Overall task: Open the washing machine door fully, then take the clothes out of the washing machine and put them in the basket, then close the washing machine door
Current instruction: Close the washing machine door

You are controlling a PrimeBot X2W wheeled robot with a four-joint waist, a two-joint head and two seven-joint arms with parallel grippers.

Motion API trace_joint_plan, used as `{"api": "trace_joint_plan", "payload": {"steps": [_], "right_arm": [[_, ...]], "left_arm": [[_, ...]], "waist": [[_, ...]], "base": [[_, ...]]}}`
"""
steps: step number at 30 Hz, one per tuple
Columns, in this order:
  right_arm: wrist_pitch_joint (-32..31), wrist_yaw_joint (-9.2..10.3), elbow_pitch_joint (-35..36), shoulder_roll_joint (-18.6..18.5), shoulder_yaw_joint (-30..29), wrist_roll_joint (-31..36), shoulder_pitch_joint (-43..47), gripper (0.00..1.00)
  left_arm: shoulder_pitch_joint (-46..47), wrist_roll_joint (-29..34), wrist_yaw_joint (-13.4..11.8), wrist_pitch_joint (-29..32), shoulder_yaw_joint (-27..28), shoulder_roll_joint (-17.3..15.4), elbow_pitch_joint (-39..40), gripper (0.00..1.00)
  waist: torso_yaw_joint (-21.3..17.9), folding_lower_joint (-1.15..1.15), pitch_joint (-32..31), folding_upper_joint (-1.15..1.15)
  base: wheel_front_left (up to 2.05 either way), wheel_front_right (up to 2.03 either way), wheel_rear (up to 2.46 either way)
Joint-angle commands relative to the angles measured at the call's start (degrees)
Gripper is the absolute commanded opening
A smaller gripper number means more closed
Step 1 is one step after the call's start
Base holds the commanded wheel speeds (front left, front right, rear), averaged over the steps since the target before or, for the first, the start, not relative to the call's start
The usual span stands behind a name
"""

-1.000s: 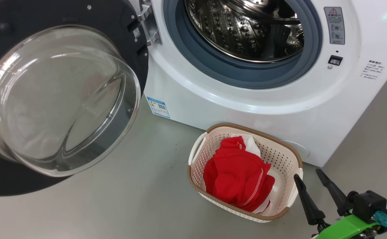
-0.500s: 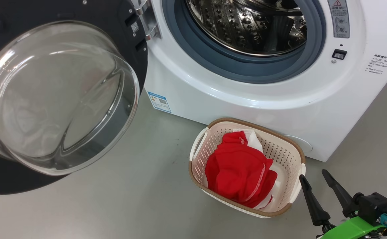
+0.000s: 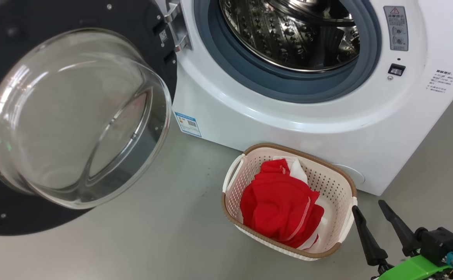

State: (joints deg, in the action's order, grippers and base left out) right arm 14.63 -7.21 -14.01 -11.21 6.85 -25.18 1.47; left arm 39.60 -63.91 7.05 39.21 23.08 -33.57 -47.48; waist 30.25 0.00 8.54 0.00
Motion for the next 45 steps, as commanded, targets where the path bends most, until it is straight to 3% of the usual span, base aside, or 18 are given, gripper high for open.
{"api": "trace_joint_plan", "payload": {"steps": [1,24,45], "right_arm": [[0.4,-0.28,1.3,-0.5,1.0,0.4,0.3,1.00],[0.4,-0.28,2.8,0.7,-1.1,5.6,3.8,1.00],[0.4,-0.28,3.1,1.2,-1.7,5.7,4.4,1.00]], "left_arm": [[-0.7,-1.4,0.4,2.1,-0.4,-1.7,2.7,0.00],[-16.0,-13.8,0.4,15.3,-4.1,-1.7,26.9,0.00],[-18.5,-21.0,0.4,15.3,-11.7,1.9,42.3,0.00]], "waist": [[0.0,0.00,-0.4,0.00],[-1.7,0.00,-5.9,0.00],[-5.3,0.00,-6.4,0.00]], "base": [[0.00,0.00,0.00],[0.00,0.00,0.00],[0.00,0.00,0.00]]}}
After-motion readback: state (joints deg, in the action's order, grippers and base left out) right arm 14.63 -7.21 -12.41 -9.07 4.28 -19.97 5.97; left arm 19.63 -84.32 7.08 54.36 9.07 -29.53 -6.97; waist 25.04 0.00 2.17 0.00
